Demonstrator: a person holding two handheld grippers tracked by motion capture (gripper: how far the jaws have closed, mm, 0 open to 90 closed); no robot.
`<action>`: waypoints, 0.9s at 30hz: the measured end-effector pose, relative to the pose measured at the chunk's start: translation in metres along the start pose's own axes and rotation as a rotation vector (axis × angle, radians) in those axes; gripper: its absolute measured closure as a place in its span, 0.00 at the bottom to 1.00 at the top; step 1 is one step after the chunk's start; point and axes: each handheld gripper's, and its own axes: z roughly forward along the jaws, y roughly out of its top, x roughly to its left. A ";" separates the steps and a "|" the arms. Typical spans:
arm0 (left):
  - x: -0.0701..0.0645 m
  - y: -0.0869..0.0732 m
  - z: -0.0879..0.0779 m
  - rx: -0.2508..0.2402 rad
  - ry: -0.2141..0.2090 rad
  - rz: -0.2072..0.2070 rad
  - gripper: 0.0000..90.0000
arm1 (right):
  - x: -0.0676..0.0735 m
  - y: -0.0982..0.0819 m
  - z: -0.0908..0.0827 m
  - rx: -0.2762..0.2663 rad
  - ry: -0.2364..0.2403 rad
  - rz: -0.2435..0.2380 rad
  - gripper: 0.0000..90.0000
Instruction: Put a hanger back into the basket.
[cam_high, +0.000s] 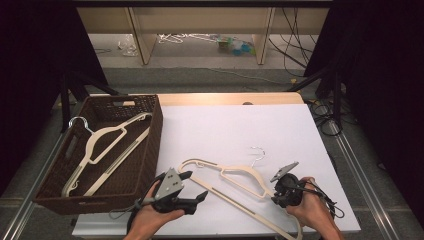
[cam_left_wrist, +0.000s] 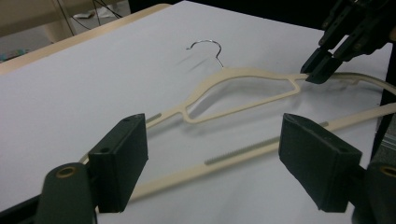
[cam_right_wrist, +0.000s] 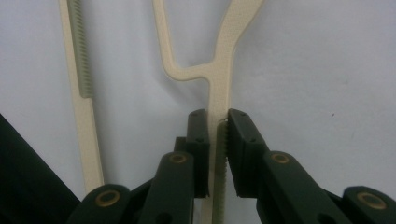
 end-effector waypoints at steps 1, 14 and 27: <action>0.001 0.004 0.008 0.016 -0.002 0.006 0.26 | 0.002 0.000 -0.002 -0.002 -0.005 -0.003 0.89; 0.016 0.024 0.100 0.166 -0.034 0.125 0.28 | 0.012 0.004 -0.012 -0.021 -0.037 -0.070 0.89; 0.014 0.030 0.126 0.256 -0.070 0.188 0.36 | 0.023 0.008 -0.022 -0.045 -0.042 -0.119 0.89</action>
